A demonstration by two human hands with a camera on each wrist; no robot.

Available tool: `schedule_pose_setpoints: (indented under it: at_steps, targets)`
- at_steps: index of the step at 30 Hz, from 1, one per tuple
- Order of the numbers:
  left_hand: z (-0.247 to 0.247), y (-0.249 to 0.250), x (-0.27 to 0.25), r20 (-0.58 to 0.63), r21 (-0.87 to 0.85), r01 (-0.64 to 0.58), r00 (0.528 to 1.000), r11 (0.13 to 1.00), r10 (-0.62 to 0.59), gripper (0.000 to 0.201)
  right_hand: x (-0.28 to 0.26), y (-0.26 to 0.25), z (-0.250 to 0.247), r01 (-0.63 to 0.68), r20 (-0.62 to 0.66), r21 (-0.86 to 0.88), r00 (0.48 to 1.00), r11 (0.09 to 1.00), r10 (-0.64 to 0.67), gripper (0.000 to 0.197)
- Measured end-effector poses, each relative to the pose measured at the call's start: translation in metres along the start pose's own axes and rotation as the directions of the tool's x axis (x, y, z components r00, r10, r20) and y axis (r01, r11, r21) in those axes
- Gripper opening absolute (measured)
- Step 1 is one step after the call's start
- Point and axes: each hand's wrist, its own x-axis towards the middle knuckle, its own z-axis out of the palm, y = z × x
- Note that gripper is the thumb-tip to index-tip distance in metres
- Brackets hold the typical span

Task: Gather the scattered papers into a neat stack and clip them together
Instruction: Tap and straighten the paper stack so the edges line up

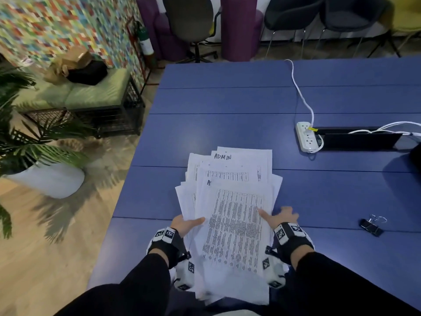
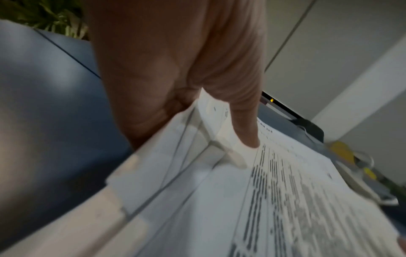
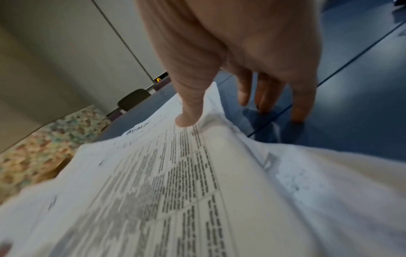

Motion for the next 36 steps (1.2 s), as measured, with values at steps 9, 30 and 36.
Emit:
schedule_pose_setpoints:
  at_steps: [9, 30, 36]
  targets:
    - [0.014, 0.021, 0.028, 0.024, 0.482, -0.074, 0.997, 0.873, 0.071, 0.053, 0.007, 0.008, -0.011, -0.123, 0.514, 0.079, 0.855, 0.989, 0.065, 0.092]
    - [0.01, 0.156, -0.109, 0.051, -0.159, -0.677, 0.722, 0.719, 0.69, 0.03, -0.044, -0.089, -0.094, 0.386, -0.169, 0.791, 0.883, 0.474, -0.438, 0.03]
    - [0.03, 0.155, -0.094, -0.056, -0.235, -0.65, 0.751, 0.723, 0.657, 0.033, -0.044, -0.099, -0.086, 0.41, -0.247, 0.833, 0.876, 0.371, -0.414, 0.038]
